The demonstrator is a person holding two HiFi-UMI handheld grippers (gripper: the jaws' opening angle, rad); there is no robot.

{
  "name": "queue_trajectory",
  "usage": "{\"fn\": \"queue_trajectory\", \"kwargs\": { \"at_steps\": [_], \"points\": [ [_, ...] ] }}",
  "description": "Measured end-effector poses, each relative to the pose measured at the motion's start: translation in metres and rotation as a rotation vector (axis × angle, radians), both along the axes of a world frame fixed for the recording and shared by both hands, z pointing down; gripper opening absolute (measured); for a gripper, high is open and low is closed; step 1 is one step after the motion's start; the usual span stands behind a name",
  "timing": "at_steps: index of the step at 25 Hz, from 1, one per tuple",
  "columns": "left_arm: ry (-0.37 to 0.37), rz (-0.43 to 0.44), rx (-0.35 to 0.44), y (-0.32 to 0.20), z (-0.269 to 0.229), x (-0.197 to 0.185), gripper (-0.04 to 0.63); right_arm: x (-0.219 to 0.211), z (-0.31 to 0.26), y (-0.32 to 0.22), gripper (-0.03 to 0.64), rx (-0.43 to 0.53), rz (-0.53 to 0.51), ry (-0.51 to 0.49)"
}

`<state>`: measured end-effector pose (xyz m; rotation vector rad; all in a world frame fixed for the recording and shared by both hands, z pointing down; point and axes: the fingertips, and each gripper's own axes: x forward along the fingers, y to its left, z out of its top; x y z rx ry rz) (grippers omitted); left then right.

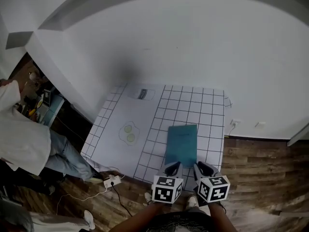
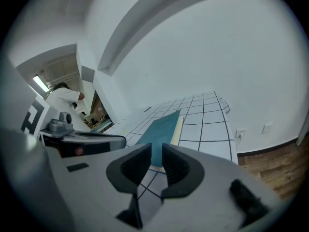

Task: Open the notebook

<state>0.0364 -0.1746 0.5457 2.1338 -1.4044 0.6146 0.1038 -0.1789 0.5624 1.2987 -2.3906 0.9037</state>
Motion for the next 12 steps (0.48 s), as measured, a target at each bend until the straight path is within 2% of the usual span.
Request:
{"fn": "queue_trajectory", "kwargs": {
  "at_steps": [5,12],
  "points": [
    [0.007,0.037,-0.001,-0.011,0.001,-0.005,0.011,0.0,0.014,-0.003,0.107,-0.054,0.043,-0.01],
    [0.006,0.085,-0.008,-0.018,0.002,-0.015,0.011,-0.004,0.027,-0.007,0.13,-0.114,0.105,-0.042]
  ]
}}
